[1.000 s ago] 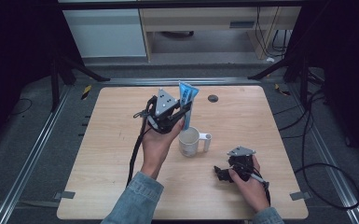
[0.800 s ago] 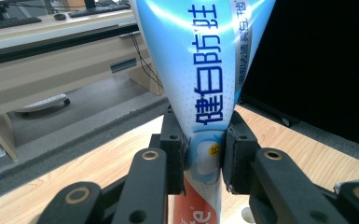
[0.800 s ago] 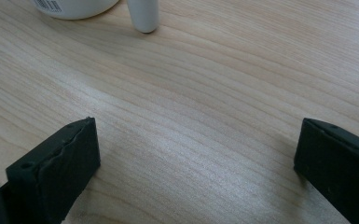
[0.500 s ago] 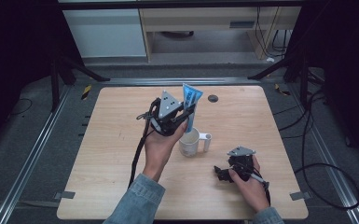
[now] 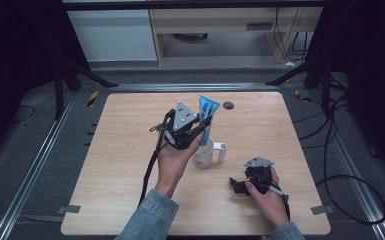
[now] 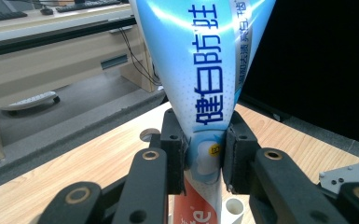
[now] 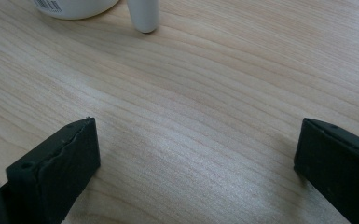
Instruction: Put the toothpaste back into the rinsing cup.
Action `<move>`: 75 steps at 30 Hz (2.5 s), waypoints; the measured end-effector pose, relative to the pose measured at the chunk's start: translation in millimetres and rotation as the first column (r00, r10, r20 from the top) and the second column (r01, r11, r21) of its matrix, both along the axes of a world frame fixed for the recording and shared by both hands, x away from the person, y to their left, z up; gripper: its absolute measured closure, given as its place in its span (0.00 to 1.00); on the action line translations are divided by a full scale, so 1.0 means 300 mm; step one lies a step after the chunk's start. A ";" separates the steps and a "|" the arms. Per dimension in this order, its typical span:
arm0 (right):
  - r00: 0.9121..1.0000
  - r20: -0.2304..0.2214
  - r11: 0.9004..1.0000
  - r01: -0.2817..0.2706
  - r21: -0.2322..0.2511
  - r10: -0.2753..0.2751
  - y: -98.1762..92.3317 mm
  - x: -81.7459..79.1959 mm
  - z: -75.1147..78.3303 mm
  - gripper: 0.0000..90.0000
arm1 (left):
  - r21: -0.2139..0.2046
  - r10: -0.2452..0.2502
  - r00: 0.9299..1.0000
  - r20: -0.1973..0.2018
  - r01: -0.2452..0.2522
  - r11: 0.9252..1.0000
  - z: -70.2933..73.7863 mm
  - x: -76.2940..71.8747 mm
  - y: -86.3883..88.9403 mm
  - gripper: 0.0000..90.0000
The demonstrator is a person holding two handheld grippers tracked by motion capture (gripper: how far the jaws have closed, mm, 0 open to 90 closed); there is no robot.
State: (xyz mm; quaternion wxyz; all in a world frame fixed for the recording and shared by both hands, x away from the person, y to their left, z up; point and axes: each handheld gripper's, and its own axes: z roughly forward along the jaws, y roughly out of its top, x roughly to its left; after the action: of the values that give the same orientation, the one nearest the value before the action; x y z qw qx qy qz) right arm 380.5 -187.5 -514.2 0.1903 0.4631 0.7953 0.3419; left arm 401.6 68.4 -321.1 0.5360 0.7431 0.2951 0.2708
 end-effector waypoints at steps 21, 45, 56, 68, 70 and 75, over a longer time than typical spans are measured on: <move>1.000 0.001 1.000 0.001 -0.001 -0.001 0.000 0.000 0.000 0.00 | 0.021 -0.005 0.999 -0.043 0.006 1.000 -0.090 0.039 -0.020 0.81; 1.000 0.000 1.000 -0.001 -0.001 0.001 0.000 0.000 0.000 0.00 | 0.031 0.019 0.996 -0.090 -0.017 0.999 -0.202 0.074 -0.014 0.81; 1.000 0.000 1.000 -0.001 -0.001 0.001 0.000 0.000 0.000 0.00 | 0.038 0.022 0.994 -0.103 -0.018 0.999 -0.224 0.076 -0.005 0.81; 1.000 0.001 1.000 -0.001 -0.001 0.001 0.000 0.000 0.000 0.00 | 0.044 0.020 0.993 -0.117 -0.015 0.999 -0.240 0.077 0.002 0.81; 1.000 0.000 1.000 -0.001 -0.001 0.001 0.000 0.000 0.000 0.00 | 0.050 0.021 0.993 -0.117 -0.015 0.999 -0.240 0.078 0.004 0.81; 1.000 0.001 1.000 -0.002 -0.001 0.002 0.000 0.000 0.000 0.00 | 0.055 0.023 0.992 -0.120 -0.016 0.998 -0.241 0.078 0.007 0.81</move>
State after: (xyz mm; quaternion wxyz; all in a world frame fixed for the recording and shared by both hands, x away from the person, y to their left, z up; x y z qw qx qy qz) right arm 380.5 -187.6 -514.2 0.1906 0.4622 0.7957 0.3418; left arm 425.0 70.4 -393.3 0.4943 0.7694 0.3269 0.2385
